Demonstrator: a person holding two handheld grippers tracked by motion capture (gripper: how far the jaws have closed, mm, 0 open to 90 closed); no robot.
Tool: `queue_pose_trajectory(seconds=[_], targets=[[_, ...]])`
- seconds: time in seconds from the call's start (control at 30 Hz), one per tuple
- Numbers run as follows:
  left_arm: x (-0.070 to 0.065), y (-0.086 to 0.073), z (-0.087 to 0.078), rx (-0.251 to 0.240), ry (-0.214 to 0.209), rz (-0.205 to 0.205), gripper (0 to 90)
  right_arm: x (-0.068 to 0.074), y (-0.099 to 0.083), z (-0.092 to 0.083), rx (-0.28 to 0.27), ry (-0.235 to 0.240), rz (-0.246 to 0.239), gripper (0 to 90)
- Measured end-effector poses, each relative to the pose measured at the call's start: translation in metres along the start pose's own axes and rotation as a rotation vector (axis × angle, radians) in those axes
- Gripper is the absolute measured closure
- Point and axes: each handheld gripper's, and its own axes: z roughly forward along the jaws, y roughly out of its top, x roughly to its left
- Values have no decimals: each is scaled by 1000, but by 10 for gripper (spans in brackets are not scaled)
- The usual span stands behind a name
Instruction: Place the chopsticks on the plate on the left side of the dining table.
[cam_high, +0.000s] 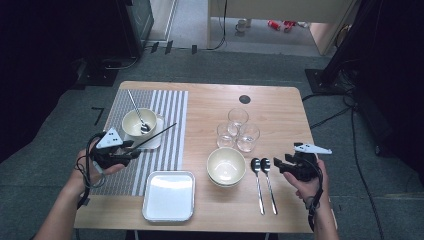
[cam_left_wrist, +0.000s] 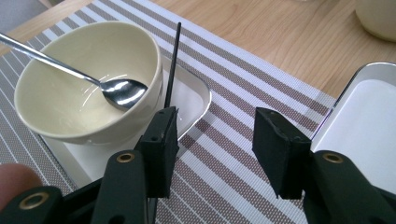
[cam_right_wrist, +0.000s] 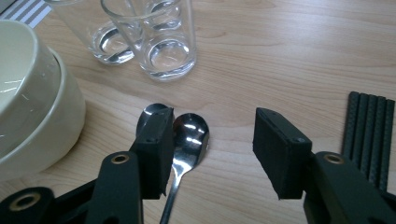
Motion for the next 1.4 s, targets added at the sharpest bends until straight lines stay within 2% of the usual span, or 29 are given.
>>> queue_pose_trajectory(seconds=[0.17, 0.27, 0.4, 0.53, 0.63, 0.73, 0.83, 0.9, 1.0, 1.23, 1.4], targets=[[-4, 5, 0, -33, 22, -17, 395, -8, -2, -3, 9, -12, 28, 545], [-6, 7, 1, -50, 22, -28, 379, -14, -4, -5, 24, -8, 59, 622], [-9, 8, 2, -75, 18, -49, 375, -21, -7, -7, 31, -10, 89, 650], [-16, 5, 5, -70, 43, -37, 379, -28, -12, -9, 19, -4, 115, 685], [-19, 1, 3, -73, 54, -45, 386, -32, -16, -8, 37, -14, 117, 699], [-23, -2, 2, -47, 68, -30, 389, -38, -21, -10, 29, -27, 145, 724], [-26, -8, 1, -71, 32, -55, 392, -45, -28, -11, 25, -45, 173, 759], [-28, -11, 3, -54, 32, -55, 392, -49, -31, -11, 27, -58, 192, 771], [-27, -13, 3, -69, 17, -71, 394, -54, -34, -10, 40, -96, 218, 780], [-26, -15, 11, -44, 26, -81, 401, -67, -39, -1, 56, -128, 265, 786], [-29, -14, 14, -40, 15, -71, 403, -71, -39, 4, 65, -129, 283, 797]])
